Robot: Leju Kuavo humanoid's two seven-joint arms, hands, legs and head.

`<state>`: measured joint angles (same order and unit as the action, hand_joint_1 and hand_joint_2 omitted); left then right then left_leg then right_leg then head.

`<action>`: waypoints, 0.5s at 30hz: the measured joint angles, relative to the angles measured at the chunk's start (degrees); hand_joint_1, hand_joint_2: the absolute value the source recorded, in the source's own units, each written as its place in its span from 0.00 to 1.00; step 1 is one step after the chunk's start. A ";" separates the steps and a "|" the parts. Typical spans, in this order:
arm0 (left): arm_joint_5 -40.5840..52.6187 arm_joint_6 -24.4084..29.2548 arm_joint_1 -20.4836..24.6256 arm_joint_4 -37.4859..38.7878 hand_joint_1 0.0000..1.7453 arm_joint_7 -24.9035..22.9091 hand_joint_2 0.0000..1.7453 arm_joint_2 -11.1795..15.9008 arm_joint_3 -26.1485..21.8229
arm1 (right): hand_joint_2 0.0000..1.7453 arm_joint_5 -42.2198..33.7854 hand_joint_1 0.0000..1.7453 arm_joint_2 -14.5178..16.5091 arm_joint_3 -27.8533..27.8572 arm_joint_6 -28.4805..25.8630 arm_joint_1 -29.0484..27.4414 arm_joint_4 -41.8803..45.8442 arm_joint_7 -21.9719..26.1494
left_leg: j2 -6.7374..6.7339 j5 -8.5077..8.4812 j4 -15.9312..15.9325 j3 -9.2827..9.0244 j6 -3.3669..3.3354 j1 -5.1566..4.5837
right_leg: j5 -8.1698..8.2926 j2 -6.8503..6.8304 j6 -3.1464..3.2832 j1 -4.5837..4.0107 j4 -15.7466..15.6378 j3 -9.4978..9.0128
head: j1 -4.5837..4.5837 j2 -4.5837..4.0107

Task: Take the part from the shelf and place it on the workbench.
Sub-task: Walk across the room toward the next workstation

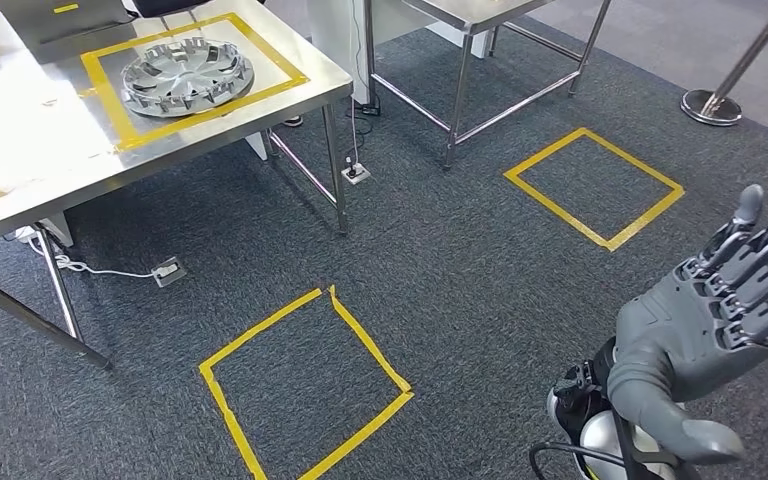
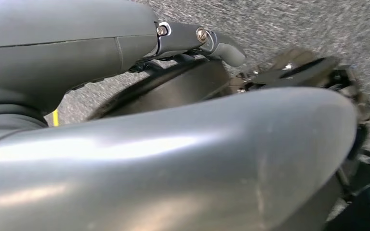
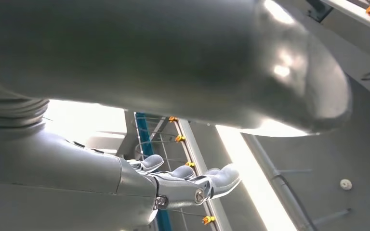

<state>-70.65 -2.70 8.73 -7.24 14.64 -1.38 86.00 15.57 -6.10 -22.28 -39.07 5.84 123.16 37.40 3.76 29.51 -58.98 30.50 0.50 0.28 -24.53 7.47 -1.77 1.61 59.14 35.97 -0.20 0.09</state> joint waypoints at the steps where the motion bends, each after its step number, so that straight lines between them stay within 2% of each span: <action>1: -0.03 0.01 -0.01 -0.01 0.00 0.06 0.00 -0.01 0.00 | 0.00 0.16 0.00 -0.03 -0.05 -0.11 -0.26 0.07 -0.01 | -0.74 -0.26 0.20 -0.05 -0.48 0.01 | -0.02 -0.22 -0.33 0.05 0.14 0.25 | 0.04 0.00; 2: -0.07 0.01 -0.02 -0.01 0.00 0.15 0.00 -0.01 -0.01 | 0.00 0.32 0.00 -0.06 -0.10 -0.22 -0.50 0.13 -0.01 | -1.58 -0.54 0.43 -0.08 -0.96 0.08 | -0.63 -1.28 -0.57 -0.02 1.03 0.80 | 0.20 0.00; 3: -0.09 0.02 -0.10 -0.01 0.00 0.22 0.00 -0.02 -0.01 | 0.00 0.48 0.00 -0.09 -0.17 -0.32 -0.68 0.20 -0.01 | -2.45 -0.78 0.66 -0.06 -1.35 0.15 | -1.94 -2.85 -0.70 -0.16 3.05 1.81 | 0.39 0.00; 4: -0.10 0.02 -0.25 0.01 0.00 0.26 0.00 -0.02 0.00 | 0.00 0.59 0.00 -0.11 -0.25 -0.43 -0.89 0.24 -0.01 | -3.35 -0.89 0.73 0.03 -1.60 0.05 | -3.89 -4.77 -0.74 -0.30 6.25 3.28 | 0.61 0.00; 5: -0.10 0.02 -0.45 0.01 0.00 0.28 0.00 -0.03 0.00 | 0.00 0.65 0.00 -0.14 -0.32 -0.52 -1.15 0.26 0.00 | -4.24 -0.92 0.71 0.17 -1.74 -0.09 | -5.92 -6.00 -0.80 -0.42 10.04 4.99 | 0.79 0.00; 6: -0.12 0.02 -0.63 0.01 0.00 0.28 0.00 -0.03 0.01 | 0.00 0.68 0.00 -0.19 -0.38 -0.64 -1.58 0.32 0.00 | -5.16 -0.93 0.67 0.32 -1.80 -0.24 | -7.40 -6.60 -0.84 -0.46 13.47 6.46 | 0.87 0.00; 7: -0.14 0.03 -0.76 0.02 0.00 0.28 0.00 -0.03 0.01 | 0.00 0.69 0.00 -0.27 -0.43 -0.76 -2.13 0.42 0.00 | -6.07 -0.92 0.61 0.45 -1.83 -0.37 | -7.97 -6.92 -0.80 -0.47 15.44 7.15 | 0.93 0.00; 8: -0.20 0.03 -0.80 0.02 0.00 0.28 0.00 -0.03 0.01 | 0.00 0.69 0.00 -0.37 -0.47 -0.86 -2.63 0.58 -0.01 | -6.92 -0.90 0.55 0.55 -1.86 -0.48 | -7.51 -7.15 -0.70 -0.50 15.27 6.70 | 0.98 0.00; 9: -0.27 0.04 -0.79 0.02 0.00 0.28 0.00 -0.03 0.01 | 0.00 0.73 0.00 -0.47 -0.51 -0.95 -3.02 0.78 -0.01 | -7.71 -0.86 0.48 0.59 -1.87 -0.57 | -6.25 -7.52 -0.50 -0.59 12.92 5.09 | 1.04 0.00; 10: -0.32 0.06 -0.76 0.02 0.00 0.27 0.00 -0.07 0.01 | 0.00 0.86 0.00 -0.55 -0.55 -0.99 -3.26 1.00 -0.01 | -8.42 -0.79 0.37 0.57 -1.84 -0.67 | -4.68 -8.50 -0.20 -0.79 9.03 2.61 | 1.11 0.00; 12: -0.38 0.15 -0.73 0.03 0.00 0.04 0.00 -0.13 0.01 | 0.00 1.37 0.00 -0.67 -0.61 -1.01 -3.80 1.45 0.00 | -9.61 -0.52 0.17 0.46 -1.52 -0.98 | -2.89 -10.98 0.75 -1.39 2.35 -1.36 | 1.17 0.00; 13: -0.38 0.22 -0.72 0.04 0.00 -0.20 0.00 -0.16 0.01 | 0.00 1.62 0.00 -0.72 -0.63 -0.99 -4.25 1.68 0.00 | -10.10 -0.40 0.15 0.34 -1.27 -1.08 | -2.68 -11.71 1.21 -1.65 0.74 -2.22 | 1.17 0.00; 14: -0.38 0.30 -0.70 0.04 0.00 -0.49 0.00 -0.17 0.01 | 0.00 1.79 0.00 -0.77 -0.64 -0.98 -4.76 1.92 0.00 | -10.62 -0.32 0.23 0.18 -1.02 -1.15 | -2.74 -11.65 1.59 -1.82 0.33 -2.28 | 1.16 0.00; 15: -0.39 0.36 -0.66 0.05 0.00 -0.73 0.00 -0.18 0.01 | 0.00 1.85 0.00 -0.80 -0.64 -0.97 -5.21 2.18 0.00 | -11.15 -0.27 0.36 -0.03 -0.76 -1.19 | -2.56 -10.94 1.87 -1.75 0.11 -2.22 | 1.16 0.00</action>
<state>-71.04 -2.34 8.08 -7.19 13.91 -1.56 86.01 17.42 -6.90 -22.93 -40.04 0.62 125.34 37.40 -7.39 29.25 -58.62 30.46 -0.26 -0.91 -27.09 -3.47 0.10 -0.14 59.25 33.75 0.96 0.09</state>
